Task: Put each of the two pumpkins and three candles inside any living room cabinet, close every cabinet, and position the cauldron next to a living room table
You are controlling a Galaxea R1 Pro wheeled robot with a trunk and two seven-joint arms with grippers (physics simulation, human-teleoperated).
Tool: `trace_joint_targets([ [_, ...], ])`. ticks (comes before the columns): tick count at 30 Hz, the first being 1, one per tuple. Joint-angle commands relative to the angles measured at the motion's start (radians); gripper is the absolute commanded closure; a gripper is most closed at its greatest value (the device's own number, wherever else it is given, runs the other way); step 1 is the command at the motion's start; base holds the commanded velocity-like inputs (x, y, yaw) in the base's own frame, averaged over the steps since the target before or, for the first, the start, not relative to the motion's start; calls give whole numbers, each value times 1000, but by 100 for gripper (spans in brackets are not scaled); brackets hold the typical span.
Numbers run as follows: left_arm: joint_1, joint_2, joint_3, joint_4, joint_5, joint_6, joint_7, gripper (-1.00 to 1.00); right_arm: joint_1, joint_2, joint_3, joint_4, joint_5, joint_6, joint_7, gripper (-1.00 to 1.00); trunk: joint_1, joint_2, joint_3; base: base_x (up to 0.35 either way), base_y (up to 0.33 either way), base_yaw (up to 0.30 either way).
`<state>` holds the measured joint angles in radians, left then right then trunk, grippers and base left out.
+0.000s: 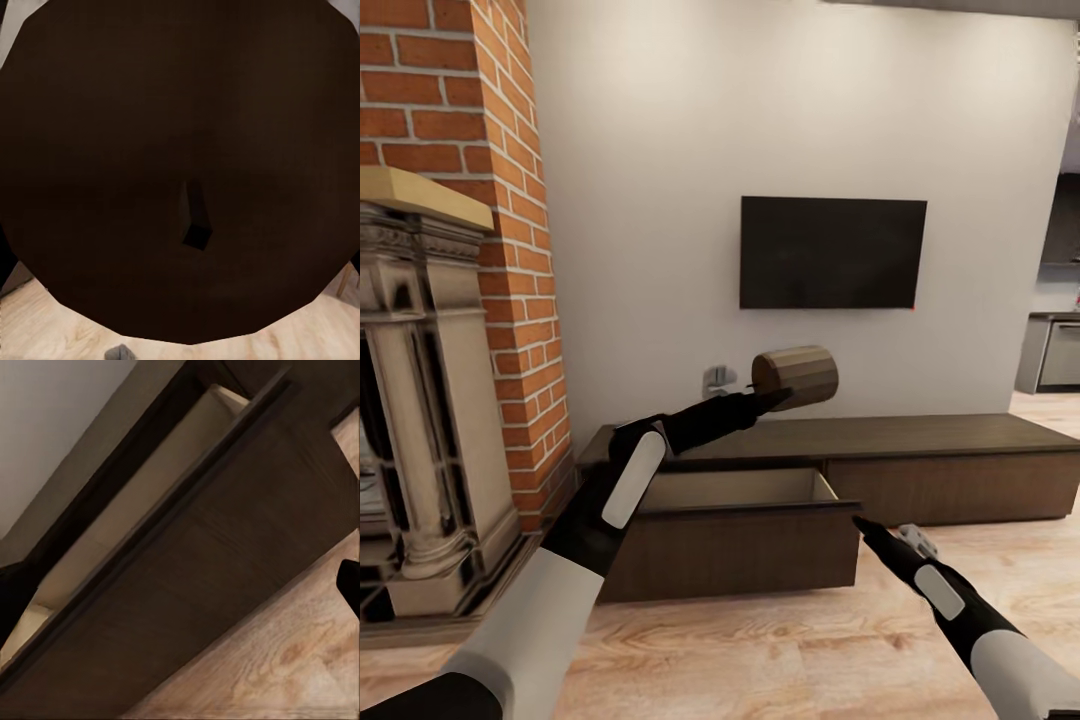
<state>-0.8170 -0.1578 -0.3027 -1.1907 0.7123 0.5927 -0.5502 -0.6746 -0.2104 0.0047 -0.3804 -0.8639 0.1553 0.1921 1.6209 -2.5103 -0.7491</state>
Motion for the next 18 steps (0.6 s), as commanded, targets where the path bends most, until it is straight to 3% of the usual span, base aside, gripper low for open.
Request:
trace_joint_targets([
  [1,-1,0,1,0,5,7,1,100,0,-1,0,-2,-8,17,0,-100,-1,0,3,0,0,0],
  [6,-1,1,1,0,5,7,1,100,-1,-7,-1,-6,-6,116,-54,-100,-3,1,22,0,0,0],
  [13,-1,1,2,0,4,10,9,100,-9,-12,4,-17,1,304,-240,-100,-6,3,49,0,0,0],
  [15,-1,2,2,0,4,13,28,100,-23,-12,9,-20,26,401,-281,-100,-7,3,57,0,0,0],
  [17,-1,3,2,0,4,14,48,100,-41,-12,15,-21,75,466,-299,-100,-8,4,65,0,0,0],
  [18,-1,3,2,0,4,15,61,100,-53,-12,18,-21,118,498,-306,-100,-8,4,68,0,0,0],
])
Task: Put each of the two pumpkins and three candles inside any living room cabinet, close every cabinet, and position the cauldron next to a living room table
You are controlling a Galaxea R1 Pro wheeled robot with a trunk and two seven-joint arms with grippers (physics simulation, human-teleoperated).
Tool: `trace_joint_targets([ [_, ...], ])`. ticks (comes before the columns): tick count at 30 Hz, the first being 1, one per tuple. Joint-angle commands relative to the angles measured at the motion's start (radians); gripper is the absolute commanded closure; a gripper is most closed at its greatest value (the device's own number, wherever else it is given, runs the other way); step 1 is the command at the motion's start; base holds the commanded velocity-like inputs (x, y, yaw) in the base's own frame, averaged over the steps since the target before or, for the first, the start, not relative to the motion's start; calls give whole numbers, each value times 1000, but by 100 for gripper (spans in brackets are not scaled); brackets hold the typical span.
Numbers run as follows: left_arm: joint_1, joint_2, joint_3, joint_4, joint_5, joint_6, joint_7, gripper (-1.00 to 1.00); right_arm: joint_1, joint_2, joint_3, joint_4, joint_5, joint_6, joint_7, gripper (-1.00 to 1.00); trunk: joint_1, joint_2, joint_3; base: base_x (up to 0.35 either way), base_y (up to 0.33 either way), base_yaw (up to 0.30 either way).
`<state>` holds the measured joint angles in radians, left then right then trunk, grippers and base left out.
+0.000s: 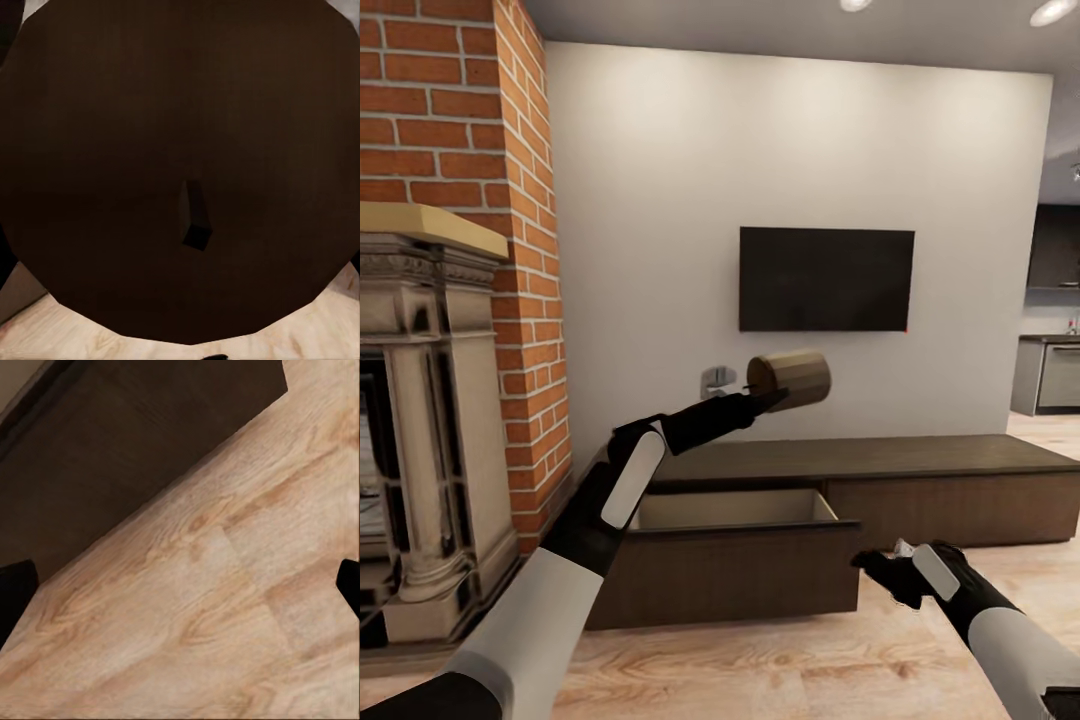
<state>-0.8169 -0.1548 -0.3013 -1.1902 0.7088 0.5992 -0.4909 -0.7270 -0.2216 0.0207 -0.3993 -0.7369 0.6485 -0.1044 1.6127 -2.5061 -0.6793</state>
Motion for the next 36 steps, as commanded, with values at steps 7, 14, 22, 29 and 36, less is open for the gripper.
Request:
trace_joint_targets([
  [7,-1,11,28,-4,9,10,36,100,-28,1,8,-10,216,66,-15,-100,-3,1,26,0,0,1],
  [14,-1,15,49,0,8,10,46,100,-29,2,12,-19,237,68,-13,-100,-6,3,46,0,0,89],
  [22,-1,16,51,0,8,10,79,100,-29,2,13,-18,240,70,-20,-100,-10,5,65,0,0,88],
  [29,-1,20,52,-1,8,10,80,100,-30,2,13,-18,240,105,-24,-100,-12,6,73,0,0,87],
  [36,-1,23,53,-1,8,10,81,100,-39,2,12,-18,240,179,-23,-100,-12,6,62,0,0,87],
])
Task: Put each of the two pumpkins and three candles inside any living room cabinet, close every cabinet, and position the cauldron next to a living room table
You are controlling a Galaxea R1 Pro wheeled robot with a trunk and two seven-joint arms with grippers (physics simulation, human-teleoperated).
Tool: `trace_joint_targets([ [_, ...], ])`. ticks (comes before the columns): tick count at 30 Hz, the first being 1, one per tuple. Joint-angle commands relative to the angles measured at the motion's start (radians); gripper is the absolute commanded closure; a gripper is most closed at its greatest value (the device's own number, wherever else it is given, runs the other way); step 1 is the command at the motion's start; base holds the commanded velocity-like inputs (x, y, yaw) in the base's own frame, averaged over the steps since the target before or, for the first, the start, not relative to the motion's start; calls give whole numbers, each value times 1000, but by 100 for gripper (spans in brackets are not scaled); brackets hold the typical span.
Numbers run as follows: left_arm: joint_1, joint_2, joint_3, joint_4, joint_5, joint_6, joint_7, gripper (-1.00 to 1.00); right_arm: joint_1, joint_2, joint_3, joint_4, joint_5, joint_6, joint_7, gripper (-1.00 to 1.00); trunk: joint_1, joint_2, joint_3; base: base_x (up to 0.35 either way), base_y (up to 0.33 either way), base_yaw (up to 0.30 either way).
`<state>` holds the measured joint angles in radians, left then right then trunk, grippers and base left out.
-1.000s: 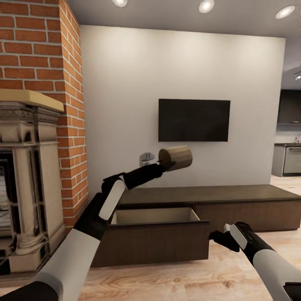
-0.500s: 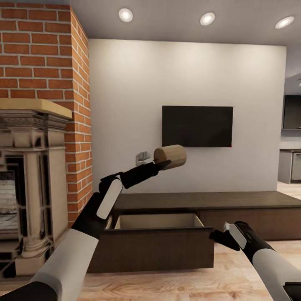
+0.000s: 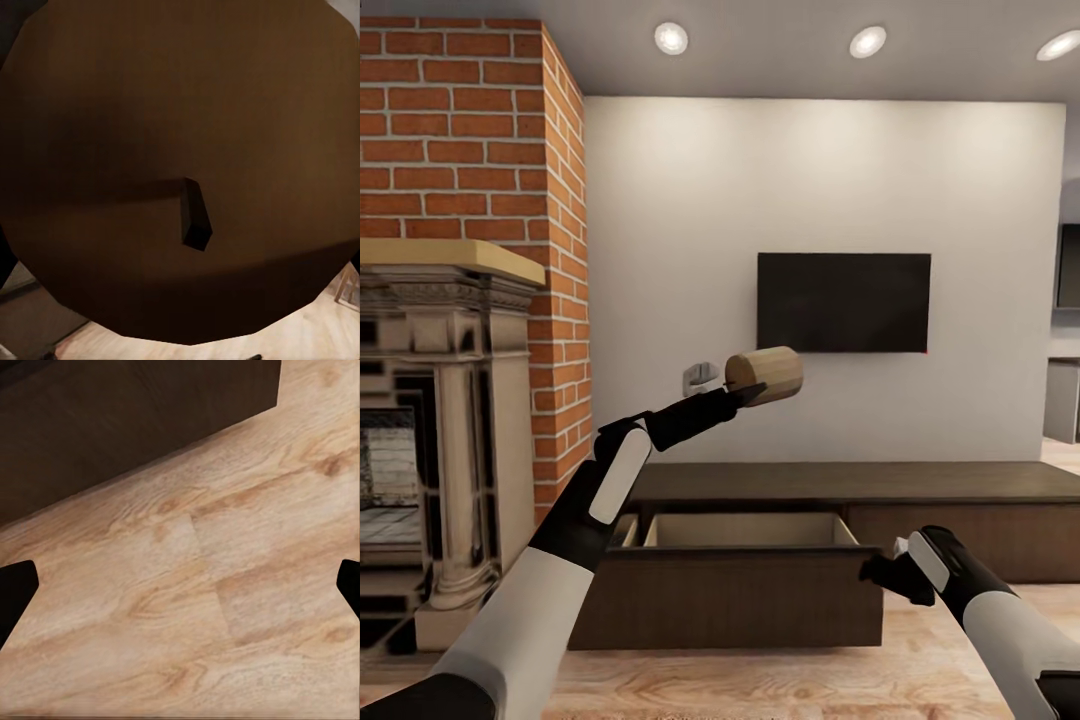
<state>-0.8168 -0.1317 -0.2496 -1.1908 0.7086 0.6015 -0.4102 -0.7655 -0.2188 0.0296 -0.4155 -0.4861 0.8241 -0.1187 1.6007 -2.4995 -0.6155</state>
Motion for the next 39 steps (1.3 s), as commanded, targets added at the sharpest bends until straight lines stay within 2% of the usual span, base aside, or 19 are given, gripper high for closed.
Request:
trace_joint_targets([
  [1,-1,0,1,0,8,7,1,100,-1,-1,3,-2,-11,6,-9,-100,0,-1,-3,0,0,86],
  [17,-1,0,1,-2,8,8,3,100,-5,-1,3,-2,-12,16,-10,-100,-1,0,-24,0,0,85],
  [26,-1,0,1,-1,8,10,30,100,-6,-1,3,-2,-14,91,-9,-100,-35,63,-10,0,0,84],
  [39,-1,0,1,-1,8,11,37,100,-9,-1,3,-2,-14,103,-10,-100,-85,154,10,0,0,80],
])
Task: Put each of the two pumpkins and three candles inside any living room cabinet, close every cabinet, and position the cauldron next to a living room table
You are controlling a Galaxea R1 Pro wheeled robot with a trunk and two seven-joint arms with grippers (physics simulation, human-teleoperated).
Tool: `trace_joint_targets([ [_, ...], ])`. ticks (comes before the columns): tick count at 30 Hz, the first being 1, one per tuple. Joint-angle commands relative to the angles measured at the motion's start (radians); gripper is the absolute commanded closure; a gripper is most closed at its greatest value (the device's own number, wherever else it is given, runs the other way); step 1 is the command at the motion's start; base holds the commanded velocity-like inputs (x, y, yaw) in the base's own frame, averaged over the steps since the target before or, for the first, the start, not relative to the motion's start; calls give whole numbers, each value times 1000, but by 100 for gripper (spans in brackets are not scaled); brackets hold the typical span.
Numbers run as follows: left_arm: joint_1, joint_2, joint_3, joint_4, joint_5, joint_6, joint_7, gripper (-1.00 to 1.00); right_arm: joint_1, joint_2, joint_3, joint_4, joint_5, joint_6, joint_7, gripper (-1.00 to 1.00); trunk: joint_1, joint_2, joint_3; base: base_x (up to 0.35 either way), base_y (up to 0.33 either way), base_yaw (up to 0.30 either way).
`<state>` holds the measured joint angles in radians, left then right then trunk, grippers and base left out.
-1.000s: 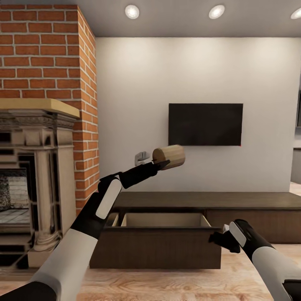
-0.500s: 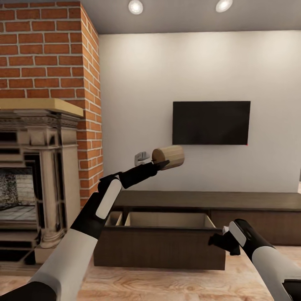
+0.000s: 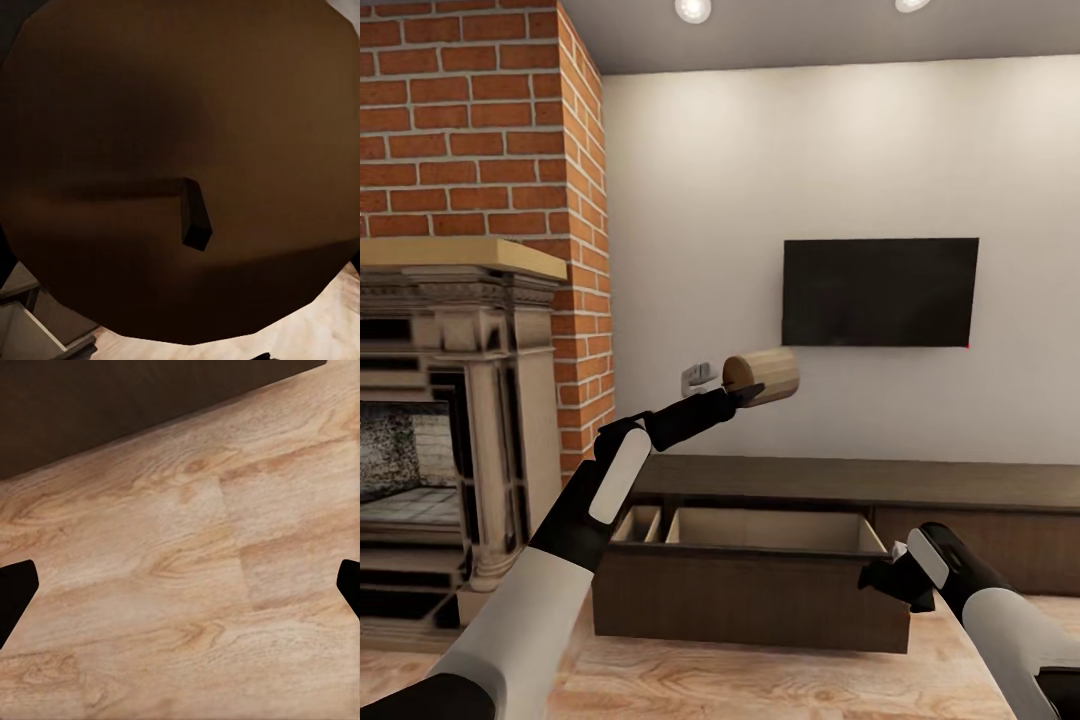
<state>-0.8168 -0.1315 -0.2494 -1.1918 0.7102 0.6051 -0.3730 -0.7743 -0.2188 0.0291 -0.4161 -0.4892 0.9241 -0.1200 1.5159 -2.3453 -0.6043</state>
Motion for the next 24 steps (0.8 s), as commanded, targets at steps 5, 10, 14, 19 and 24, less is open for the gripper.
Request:
trace_joint_targets([
  [5,-1,0,0,0,6,7,0,100,0,0,3,-2,-11,5,-9,-100,-19,35,6,0,0,78],
  [10,-1,0,0,0,6,7,1,100,0,0,3,-2,-11,5,-9,-100,-39,70,14,0,0,76],
  [14,-1,0,0,1,6,7,2,100,0,0,3,-1,-10,5,-8,-100,-54,98,20,0,0,73],
  [19,-1,-1,-1,2,2,7,31,100,0,0,3,-1,-9,5,-6,-100,-73,133,28,0,0,42],
  [24,-1,-2,-1,2,-6,7,104,100,0,0,3,-1,-9,5,-4,-100,-73,133,20,0,0,7],
])
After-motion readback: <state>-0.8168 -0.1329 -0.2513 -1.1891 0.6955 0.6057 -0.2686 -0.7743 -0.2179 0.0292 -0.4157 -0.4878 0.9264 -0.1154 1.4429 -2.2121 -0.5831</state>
